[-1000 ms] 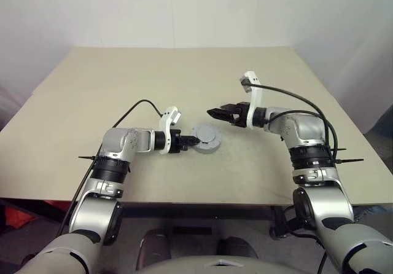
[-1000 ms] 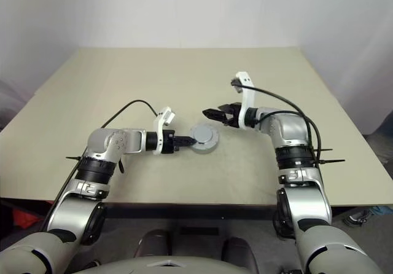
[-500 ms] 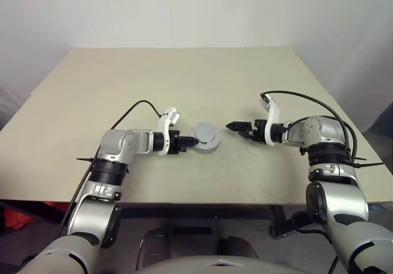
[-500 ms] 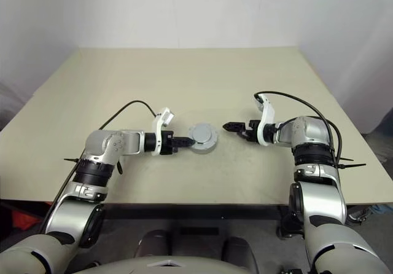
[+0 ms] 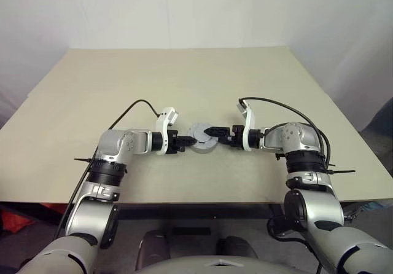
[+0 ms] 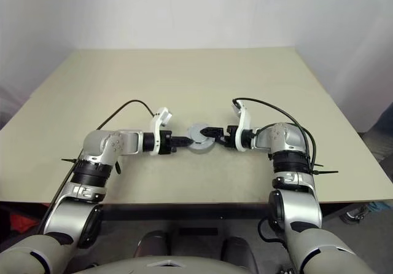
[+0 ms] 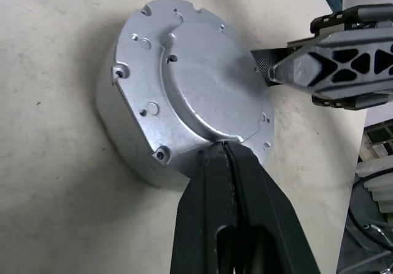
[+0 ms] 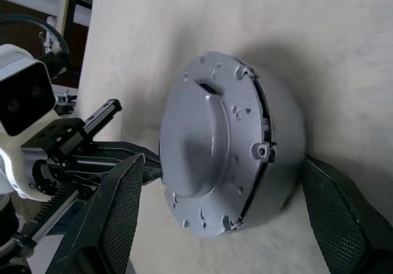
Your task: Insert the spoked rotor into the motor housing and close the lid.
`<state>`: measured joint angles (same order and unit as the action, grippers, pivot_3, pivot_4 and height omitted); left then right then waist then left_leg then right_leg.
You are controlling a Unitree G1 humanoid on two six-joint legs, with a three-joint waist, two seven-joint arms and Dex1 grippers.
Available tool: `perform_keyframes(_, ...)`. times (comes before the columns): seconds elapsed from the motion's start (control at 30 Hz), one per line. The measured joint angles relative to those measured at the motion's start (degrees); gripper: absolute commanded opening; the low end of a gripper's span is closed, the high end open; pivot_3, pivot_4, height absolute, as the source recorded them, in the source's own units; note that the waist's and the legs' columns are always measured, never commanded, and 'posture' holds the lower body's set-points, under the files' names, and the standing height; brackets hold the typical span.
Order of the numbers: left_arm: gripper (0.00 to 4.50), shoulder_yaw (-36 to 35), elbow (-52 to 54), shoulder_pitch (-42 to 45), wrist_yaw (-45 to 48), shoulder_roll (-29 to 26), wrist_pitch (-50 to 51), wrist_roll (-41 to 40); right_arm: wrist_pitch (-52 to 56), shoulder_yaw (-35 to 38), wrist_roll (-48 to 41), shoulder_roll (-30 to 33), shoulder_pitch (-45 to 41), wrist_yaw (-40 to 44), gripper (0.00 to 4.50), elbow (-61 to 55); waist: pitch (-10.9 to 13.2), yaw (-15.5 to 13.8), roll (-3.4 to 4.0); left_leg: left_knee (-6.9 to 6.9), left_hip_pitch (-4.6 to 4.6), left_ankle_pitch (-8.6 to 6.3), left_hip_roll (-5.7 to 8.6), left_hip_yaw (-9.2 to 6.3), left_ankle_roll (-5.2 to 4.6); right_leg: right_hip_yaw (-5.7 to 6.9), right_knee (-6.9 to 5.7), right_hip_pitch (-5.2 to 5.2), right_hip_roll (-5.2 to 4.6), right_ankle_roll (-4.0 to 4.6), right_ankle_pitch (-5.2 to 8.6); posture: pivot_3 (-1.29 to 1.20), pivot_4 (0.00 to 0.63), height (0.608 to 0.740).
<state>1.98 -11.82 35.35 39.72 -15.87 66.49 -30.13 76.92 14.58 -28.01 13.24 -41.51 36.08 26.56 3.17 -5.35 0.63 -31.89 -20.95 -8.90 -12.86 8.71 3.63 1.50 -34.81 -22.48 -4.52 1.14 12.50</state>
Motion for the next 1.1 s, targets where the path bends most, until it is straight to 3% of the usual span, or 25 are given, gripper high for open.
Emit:
perform_keyframes(0.33, 0.00, -0.2, 1.2, -0.6, 0.0, -0.3, 0.0, 0.0, 3.1, 5.8, -1.3, -4.0, -1.2, -5.3, 4.49, 0.8, 0.0, 0.0, 0.00, 0.02, -0.10, 0.02, -0.03, 0.01, 0.04, -0.01, -0.03, -0.13, 0.04, 0.01, -0.01, 0.00, 0.000, 0.740)
perform_keyframes(0.73, 0.00, -0.4, 1.4, -0.6, -0.1, -1.1, -0.5, 0.0, 6.1, 7.6, -1.6, -7.2, -1.2, -7.7, 4.49, -0.3, 0.0, -0.2, 0.01, 0.02, -0.11, 0.09, -0.01, -0.01, 0.16, 0.00, -0.06, -0.12, 0.01, -0.01, -0.03, 0.00, 0.000, 0.740)
perform_keyframes(0.97, 0.00, -0.3, 1.4, -0.8, -0.2, -1.2, -1.0, 0.0, 3.1, 9.9, -2.0, -8.1, -1.3, -10.3, 2.29, 1.4, 0.0, -0.2, 0.03, 0.02, -0.14, 0.11, 0.01, -0.01, 0.19, -0.01, -0.08, -0.15, 0.01, -0.01, -0.03, 0.00, 0.000, 0.740)
perform_keyframes(1.1, 0.00, -0.3, 1.4, -0.8, -0.2, -1.1, -1.2, 0.0, 2.7, 10.0, -2.1, -8.2, -1.9, -10.9, 2.19, 1.4, 0.0, -0.4, 0.04, 0.02, -0.14, 0.11, 0.02, -0.02, 0.19, 0.00, -0.08, -0.13, 0.00, -0.01, -0.03, 0.00, 0.000, 0.740)
